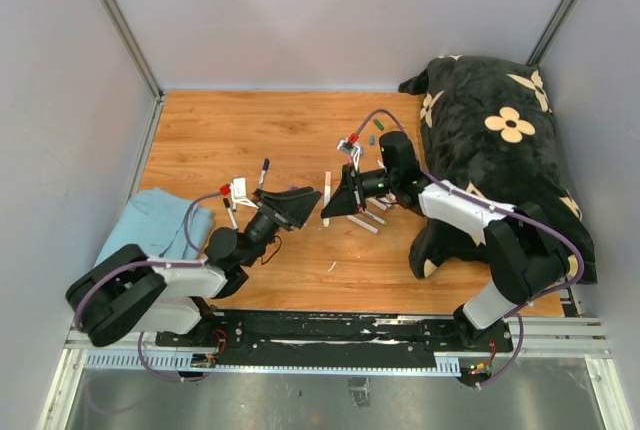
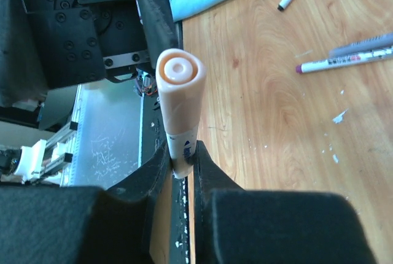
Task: Open the pen caps
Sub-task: Open the pen cap from the pen.
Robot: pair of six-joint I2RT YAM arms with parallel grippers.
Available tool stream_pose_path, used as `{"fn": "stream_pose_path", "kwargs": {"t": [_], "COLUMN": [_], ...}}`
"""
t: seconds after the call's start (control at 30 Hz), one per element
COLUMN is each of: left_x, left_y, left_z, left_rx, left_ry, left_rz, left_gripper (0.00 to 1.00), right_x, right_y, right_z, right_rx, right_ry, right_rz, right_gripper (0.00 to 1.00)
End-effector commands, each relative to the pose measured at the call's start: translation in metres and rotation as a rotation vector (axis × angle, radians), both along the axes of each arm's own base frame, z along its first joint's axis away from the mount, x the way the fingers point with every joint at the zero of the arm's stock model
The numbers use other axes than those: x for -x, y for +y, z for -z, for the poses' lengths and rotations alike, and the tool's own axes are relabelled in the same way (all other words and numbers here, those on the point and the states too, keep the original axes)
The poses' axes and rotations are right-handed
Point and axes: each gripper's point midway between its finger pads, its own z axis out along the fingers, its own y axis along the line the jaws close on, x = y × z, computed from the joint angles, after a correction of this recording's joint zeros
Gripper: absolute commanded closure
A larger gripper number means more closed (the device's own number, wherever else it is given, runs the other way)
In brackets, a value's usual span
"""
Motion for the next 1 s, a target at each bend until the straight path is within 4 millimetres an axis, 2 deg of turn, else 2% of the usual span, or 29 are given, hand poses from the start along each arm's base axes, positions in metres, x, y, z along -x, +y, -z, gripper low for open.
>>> {"fn": "stream_pose_path", "kwargs": {"t": [0.0,0.07,0.17,0.27,0.43,0.53,0.7,0.83,0.97], "left_x": [0.009,0.009,-0.001,-0.005,-0.016,-0.022,-0.016,-0.013,-0.012], "left_y": [0.011,0.014,0.015,0.007,0.000,0.003,0.006,0.015,0.011], "left_z": [-0.006,-0.006,-0.020,-0.044,-0.094,-0.126,-0.182,-0.204,-0.216], "left_rx": [-0.107,-0.148,-0.221,-0.287,-0.287,-0.276,-0.214,-0.168,-0.176], "left_ry": [-0.074,-0.062,-0.024,-0.001,0.119,0.174,0.155,0.149,0.126], "left_rz": [-0.028,-0.031,-0.031,-0.012,-0.018,-0.076,-0.082,-0.106,-0.090], "left_gripper": [0.24,0.18,0.13,0.01,0.01,0.01,0.01,0.01,0.01], "right_x": [0.004,0.007,0.011,0.008,-0.002,-0.007,-0.011,-0.013,-0.014], "right_y": [-0.016,-0.022,-0.029,-0.034,-0.044,-0.048,-0.053,-0.052,-0.052], "right_z": [-0.012,-0.012,-0.011,-0.012,-0.014,-0.014,-0.015,-0.012,-0.008], "right_rx": [-0.027,-0.017,-0.008,-0.010,-0.007,0.001,0.012,0.016,0.019], "right_ry": [-0.099,-0.134,-0.157,-0.169,-0.175,-0.183,-0.211,-0.209,-0.198], "right_rz": [-0.161,-0.196,-0.217,-0.212,-0.183,-0.166,-0.154,-0.161,-0.171], "right_gripper": [0.99,0.99,0.99,0.99,0.99,0.99,0.99,0.99,0.99]}}
